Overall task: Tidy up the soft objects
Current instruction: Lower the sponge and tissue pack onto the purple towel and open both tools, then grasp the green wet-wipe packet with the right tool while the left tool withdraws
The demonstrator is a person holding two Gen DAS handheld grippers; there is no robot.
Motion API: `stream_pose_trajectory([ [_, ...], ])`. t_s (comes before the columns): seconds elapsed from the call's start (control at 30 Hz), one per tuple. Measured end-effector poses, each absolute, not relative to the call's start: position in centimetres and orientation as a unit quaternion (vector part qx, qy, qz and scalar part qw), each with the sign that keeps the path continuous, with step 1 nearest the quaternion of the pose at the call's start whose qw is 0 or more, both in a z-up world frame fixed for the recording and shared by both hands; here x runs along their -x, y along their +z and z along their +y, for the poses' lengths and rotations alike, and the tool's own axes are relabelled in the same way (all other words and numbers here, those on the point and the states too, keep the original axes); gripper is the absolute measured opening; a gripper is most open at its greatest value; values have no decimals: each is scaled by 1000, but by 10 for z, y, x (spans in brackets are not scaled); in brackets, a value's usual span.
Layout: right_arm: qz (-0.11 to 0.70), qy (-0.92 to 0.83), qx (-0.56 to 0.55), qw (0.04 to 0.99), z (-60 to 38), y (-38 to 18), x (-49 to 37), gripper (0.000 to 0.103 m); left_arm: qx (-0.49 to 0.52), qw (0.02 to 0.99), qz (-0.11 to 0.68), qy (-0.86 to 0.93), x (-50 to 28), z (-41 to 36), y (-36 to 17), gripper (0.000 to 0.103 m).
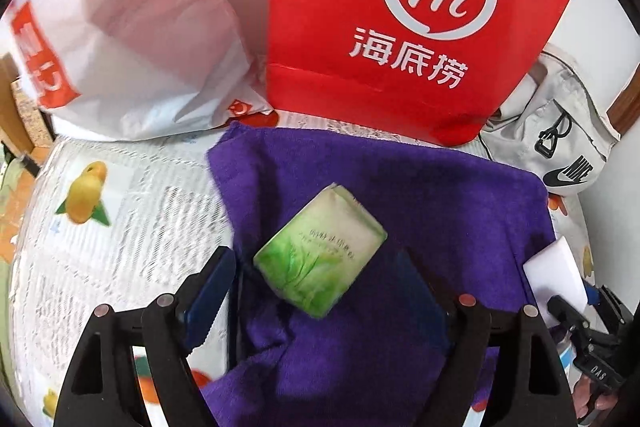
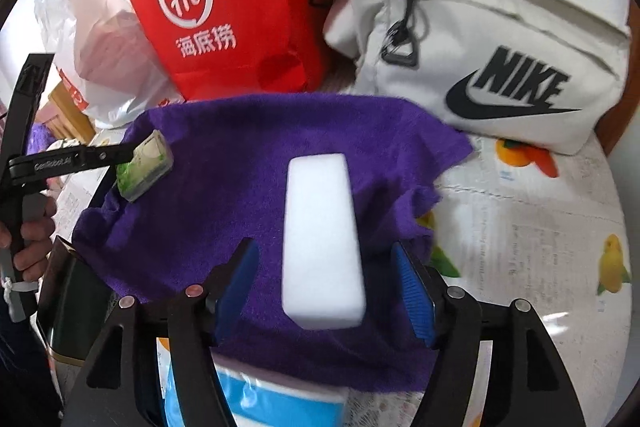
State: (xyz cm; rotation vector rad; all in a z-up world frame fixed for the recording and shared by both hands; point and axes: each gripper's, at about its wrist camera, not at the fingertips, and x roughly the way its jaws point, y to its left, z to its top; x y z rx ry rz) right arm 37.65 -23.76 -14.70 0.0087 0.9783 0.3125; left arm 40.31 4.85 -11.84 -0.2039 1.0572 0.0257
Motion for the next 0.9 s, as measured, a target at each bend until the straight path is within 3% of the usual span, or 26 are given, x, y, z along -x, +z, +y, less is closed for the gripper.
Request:
stream_pose_trajectory([
  [0.37, 431, 130, -18, 893, -257, -104, -314, 68, 74, 881, 468, -1, -326, 50, -72, 82],
  [0.47, 418, 132, -18, 898, -257, -93, -286, 73, 63, 881, 468, 1, -303, 47, -63, 82],
  [0.9, 416, 160, -23, 895, -235, -84, -165, 73, 60, 888, 456, -3, -199, 49, -52, 82],
])
